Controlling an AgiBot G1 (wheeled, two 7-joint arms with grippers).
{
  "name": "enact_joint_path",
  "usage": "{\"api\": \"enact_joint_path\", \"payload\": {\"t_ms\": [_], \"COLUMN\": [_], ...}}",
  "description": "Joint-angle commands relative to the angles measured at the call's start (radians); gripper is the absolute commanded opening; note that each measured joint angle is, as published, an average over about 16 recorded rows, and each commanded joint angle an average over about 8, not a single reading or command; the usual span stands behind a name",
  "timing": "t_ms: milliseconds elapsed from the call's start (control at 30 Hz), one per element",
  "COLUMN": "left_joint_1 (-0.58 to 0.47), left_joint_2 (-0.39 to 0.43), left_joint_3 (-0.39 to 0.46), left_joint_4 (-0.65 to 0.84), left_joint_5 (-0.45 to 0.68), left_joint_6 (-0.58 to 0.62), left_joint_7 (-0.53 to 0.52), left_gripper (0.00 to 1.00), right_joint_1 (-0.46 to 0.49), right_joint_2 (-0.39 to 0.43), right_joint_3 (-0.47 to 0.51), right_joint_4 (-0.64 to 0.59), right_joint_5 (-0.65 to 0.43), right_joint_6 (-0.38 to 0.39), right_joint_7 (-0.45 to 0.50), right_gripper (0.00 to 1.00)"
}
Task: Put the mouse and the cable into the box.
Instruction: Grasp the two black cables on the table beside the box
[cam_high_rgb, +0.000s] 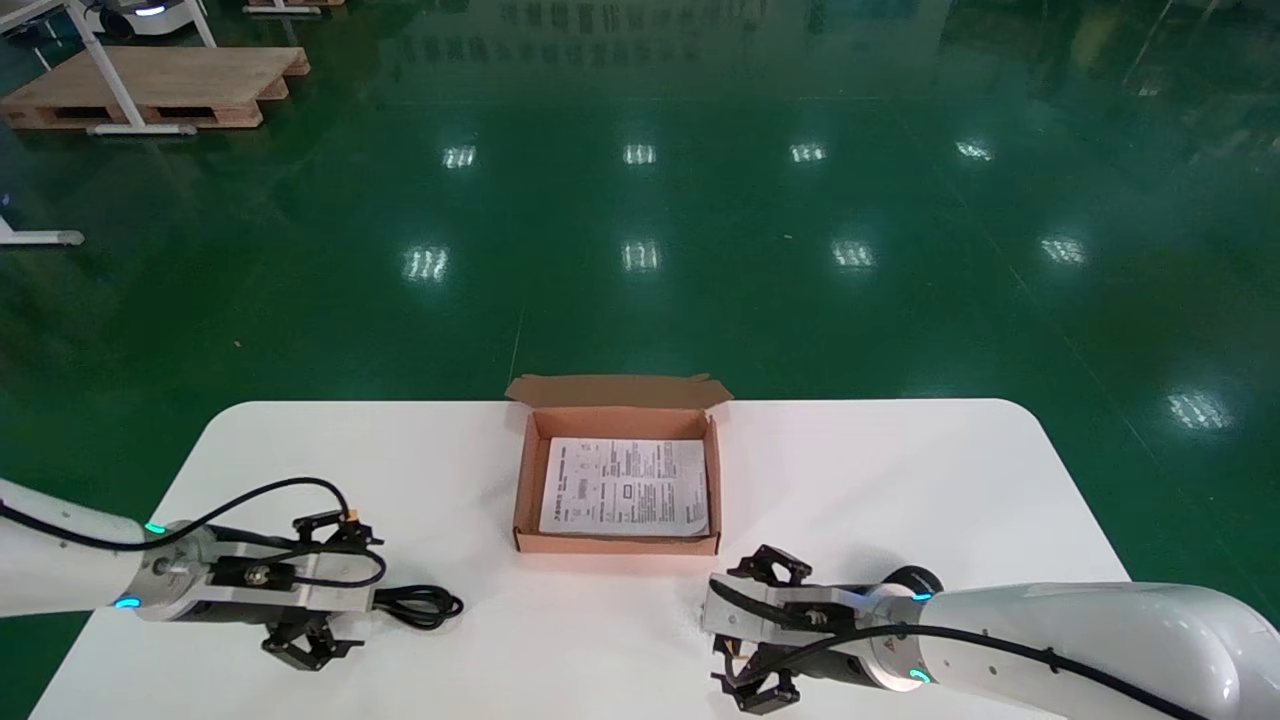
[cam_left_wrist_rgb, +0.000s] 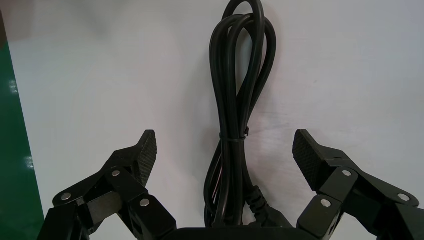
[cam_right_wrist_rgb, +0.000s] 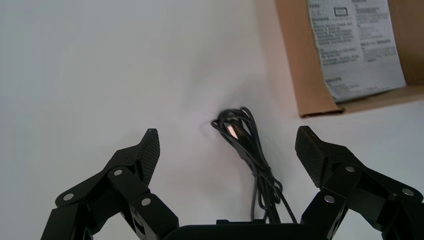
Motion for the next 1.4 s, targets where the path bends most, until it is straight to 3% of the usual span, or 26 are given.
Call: {"api": "enact_joint_path", "payload": {"t_ms": [33,567,633,700,833,900,933,1400], "left_joint_1": [-0.001,-0.008,-0.008,-0.009,-0.009,-0.009,-0.009,-0.009], "left_joint_2": [0.001,0.006,0.006,0.007,0.007,0.007,0.007,0.006], "left_joint_3": [0.0,-0.001,-0.001,-0.001,-0.001,-0.002,-0.002,-0.002], "left_joint_4": [0.004,0.023,0.025,0.026,0.027,0.027,0.027,0.026], "left_joint_5": [-0.001,-0.003,-0.004,-0.004,-0.004,-0.004,-0.004,-0.004], "left_joint_6": [0.0,-0.001,-0.001,-0.001,-0.002,-0.002,-0.002,-0.002], "left_joint_7": [0.003,0.017,0.018,0.019,0.019,0.019,0.019,0.019], "left_gripper": [1.0,0.99,0.76,0.51,0.02,0.0,0.0,0.0], "right_joint_1": [0.005,0.052,0.057,0.061,0.065,0.065,0.065,0.059], "right_joint_2": [-0.002,-0.069,-0.073,-0.075,-0.077,-0.077,-0.076,-0.074], "right_joint_3": [0.0,-0.013,-0.013,-0.013,-0.014,-0.014,-0.014,-0.013], "right_joint_4": [-0.016,-0.203,-0.222,-0.236,-0.249,-0.247,-0.245,-0.229], "right_joint_5": [-0.007,-0.073,-0.075,-0.078,-0.082,-0.081,-0.081,-0.075], "right_joint_6": [0.006,0.091,0.094,0.097,0.1,0.099,0.099,0.095], "right_joint_7": [-0.001,-0.038,-0.039,-0.038,-0.038,-0.038,-0.038,-0.038], "right_gripper": [1.0,1.0,1.0,0.81,0.31,0.07,0.01,0.0]}}
